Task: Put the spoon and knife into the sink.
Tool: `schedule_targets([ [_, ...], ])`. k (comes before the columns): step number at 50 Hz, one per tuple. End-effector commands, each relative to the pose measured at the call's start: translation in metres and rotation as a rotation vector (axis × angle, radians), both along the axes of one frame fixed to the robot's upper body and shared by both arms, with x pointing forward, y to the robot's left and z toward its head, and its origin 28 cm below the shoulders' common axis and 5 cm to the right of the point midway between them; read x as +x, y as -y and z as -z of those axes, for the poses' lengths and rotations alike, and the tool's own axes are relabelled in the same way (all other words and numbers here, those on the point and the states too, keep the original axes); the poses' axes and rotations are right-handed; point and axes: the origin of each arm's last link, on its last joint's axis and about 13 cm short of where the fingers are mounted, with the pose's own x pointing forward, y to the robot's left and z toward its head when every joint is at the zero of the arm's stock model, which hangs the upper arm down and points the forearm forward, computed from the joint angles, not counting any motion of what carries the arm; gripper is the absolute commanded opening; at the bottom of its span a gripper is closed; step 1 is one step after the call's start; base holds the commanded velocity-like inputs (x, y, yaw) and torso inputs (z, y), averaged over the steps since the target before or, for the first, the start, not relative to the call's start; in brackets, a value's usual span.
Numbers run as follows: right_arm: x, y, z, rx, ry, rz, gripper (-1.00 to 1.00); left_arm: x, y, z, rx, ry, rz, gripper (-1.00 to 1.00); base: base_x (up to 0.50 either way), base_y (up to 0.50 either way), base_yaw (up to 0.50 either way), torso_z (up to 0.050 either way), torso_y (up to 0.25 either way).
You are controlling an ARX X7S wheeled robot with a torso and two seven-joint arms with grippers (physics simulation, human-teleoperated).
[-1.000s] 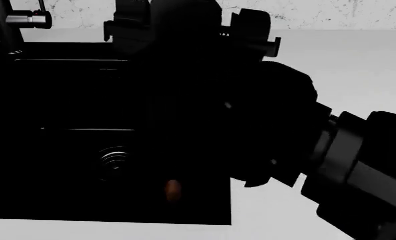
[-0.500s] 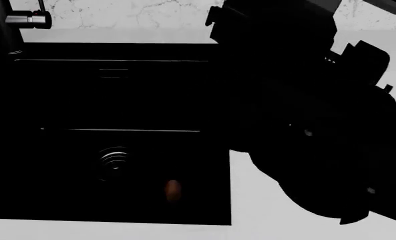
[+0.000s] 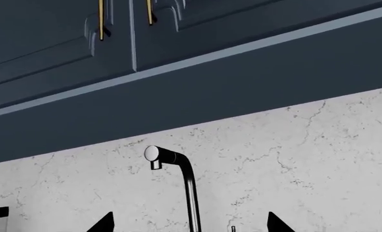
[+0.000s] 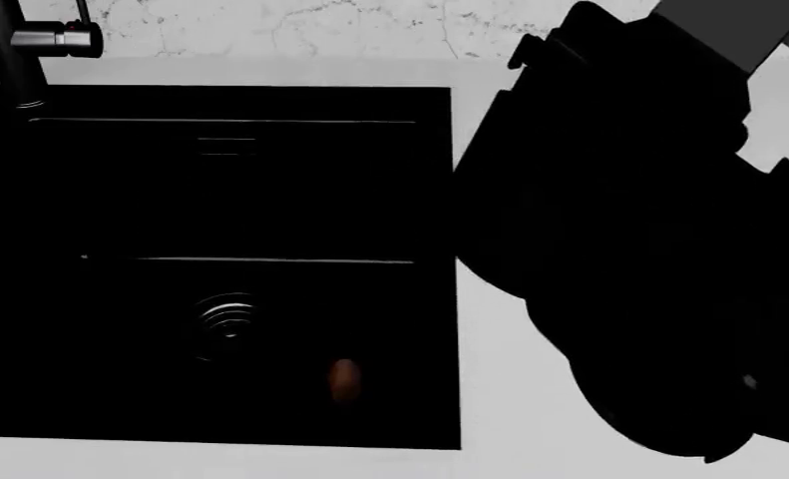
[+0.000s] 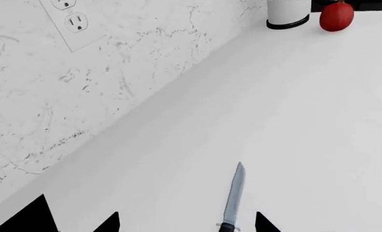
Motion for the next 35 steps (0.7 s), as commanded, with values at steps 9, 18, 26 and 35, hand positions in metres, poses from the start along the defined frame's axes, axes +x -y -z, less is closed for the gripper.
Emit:
schedule_targets([
  [9, 0.021, 0.004, 0.009, 0.018, -0.051, 0.086, 1.0, 0.002, -0.003, 0.004, -0.008, -0.005, -0.004, 1.0, 0.0, 0.0, 0.0, 0.0, 0.0],
  [18, 0.032, 0.0, 0.015, 0.015, -0.074, 0.103, 1.0, 0.003, -0.002, 0.004, -0.006, -0.008, 0.0, 1.0, 0.0, 0.0, 0.0, 0.0, 0.0],
  [26, 0.041, -0.006, 0.024, -0.03, -0.102, 0.113, 1.0, 0.004, -0.004, 0.007, -0.008, -0.012, 0.0, 1.0, 0.0, 0.0, 0.0, 0.0, 0.0],
  [35, 0.047, -0.007, 0.034, -0.073, -0.122, 0.145, 1.0, 0.006, -0.005, 0.011, -0.01, -0.017, -0.001, 1.0, 0.0, 0.0, 0.0, 0.0, 0.0],
])
